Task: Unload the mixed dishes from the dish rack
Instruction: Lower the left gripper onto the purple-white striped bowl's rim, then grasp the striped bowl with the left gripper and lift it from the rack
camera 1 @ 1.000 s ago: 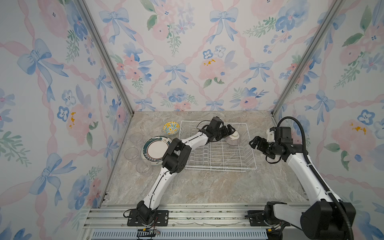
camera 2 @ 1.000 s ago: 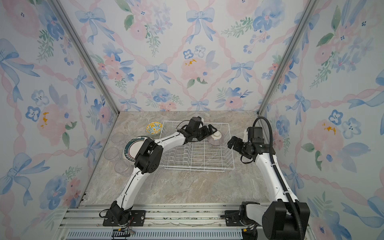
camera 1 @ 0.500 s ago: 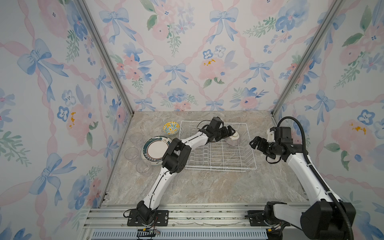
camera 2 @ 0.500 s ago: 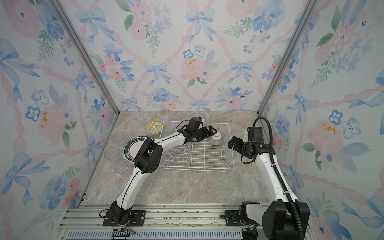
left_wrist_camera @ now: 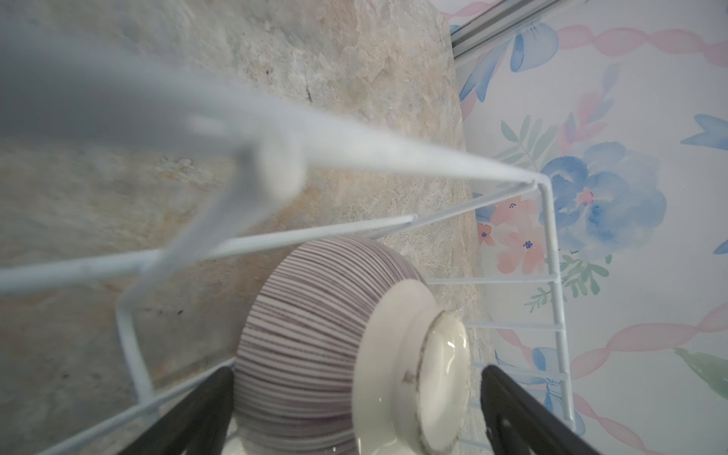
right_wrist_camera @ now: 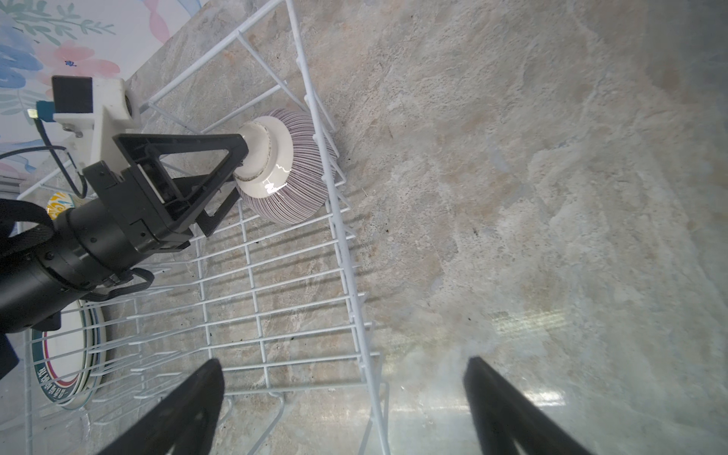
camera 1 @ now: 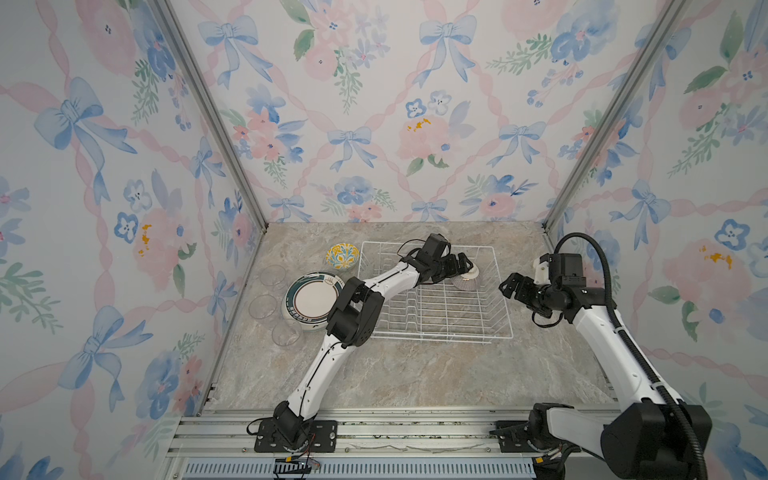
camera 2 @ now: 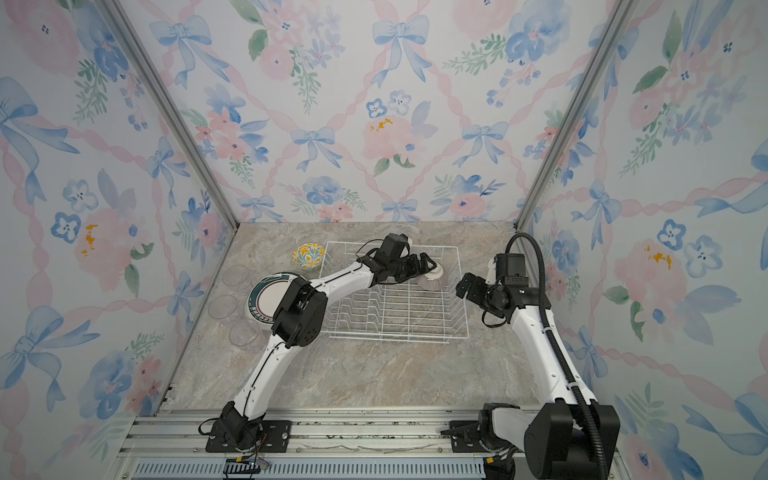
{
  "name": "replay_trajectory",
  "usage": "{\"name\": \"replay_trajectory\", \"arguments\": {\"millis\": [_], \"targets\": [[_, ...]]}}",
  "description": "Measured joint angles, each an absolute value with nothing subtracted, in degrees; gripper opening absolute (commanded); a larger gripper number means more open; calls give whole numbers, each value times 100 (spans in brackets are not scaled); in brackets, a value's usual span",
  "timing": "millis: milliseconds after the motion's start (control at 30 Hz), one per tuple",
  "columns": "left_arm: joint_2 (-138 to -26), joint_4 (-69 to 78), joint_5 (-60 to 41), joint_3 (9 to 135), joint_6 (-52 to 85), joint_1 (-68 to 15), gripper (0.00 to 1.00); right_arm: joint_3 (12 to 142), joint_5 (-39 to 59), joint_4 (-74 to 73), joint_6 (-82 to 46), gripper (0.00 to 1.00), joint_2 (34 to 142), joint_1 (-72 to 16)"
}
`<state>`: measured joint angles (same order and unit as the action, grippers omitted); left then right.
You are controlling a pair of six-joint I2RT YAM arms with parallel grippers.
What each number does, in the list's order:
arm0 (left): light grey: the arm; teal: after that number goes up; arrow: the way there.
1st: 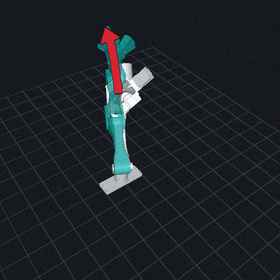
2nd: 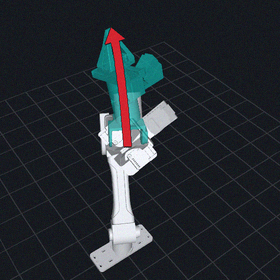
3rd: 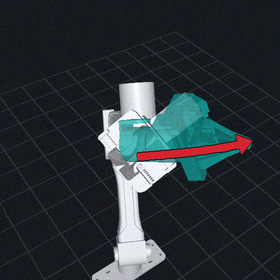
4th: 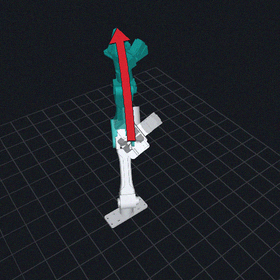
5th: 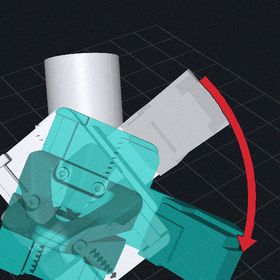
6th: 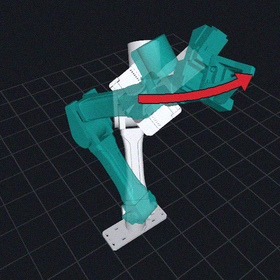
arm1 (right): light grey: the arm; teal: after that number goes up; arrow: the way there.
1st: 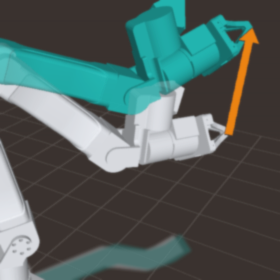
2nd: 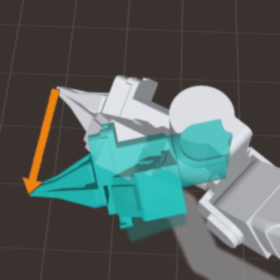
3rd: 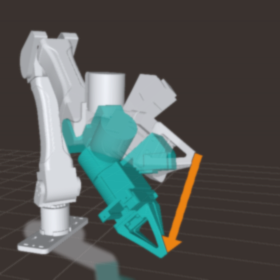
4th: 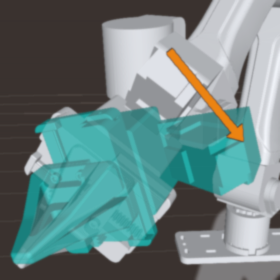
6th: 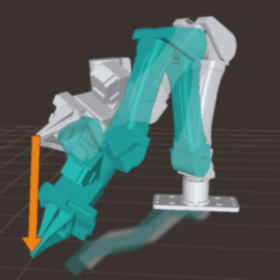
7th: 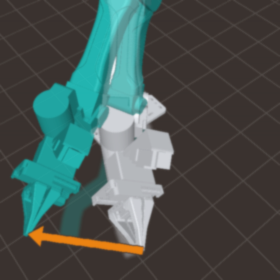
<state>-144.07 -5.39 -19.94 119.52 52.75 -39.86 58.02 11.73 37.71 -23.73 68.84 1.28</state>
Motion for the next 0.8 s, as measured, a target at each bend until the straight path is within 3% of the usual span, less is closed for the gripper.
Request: {"name": "replay_trajectory", "arguments": {"millis": [533,800], "targets": [[-14532,-478,-2349,12138,5317,-3935,98,5804,1131,3813,-2292,97,6884,141],[-14365,-351,-2449,11863,5513,-3935,93,5804,1131,3813,-2290,97,6884,145]]}}
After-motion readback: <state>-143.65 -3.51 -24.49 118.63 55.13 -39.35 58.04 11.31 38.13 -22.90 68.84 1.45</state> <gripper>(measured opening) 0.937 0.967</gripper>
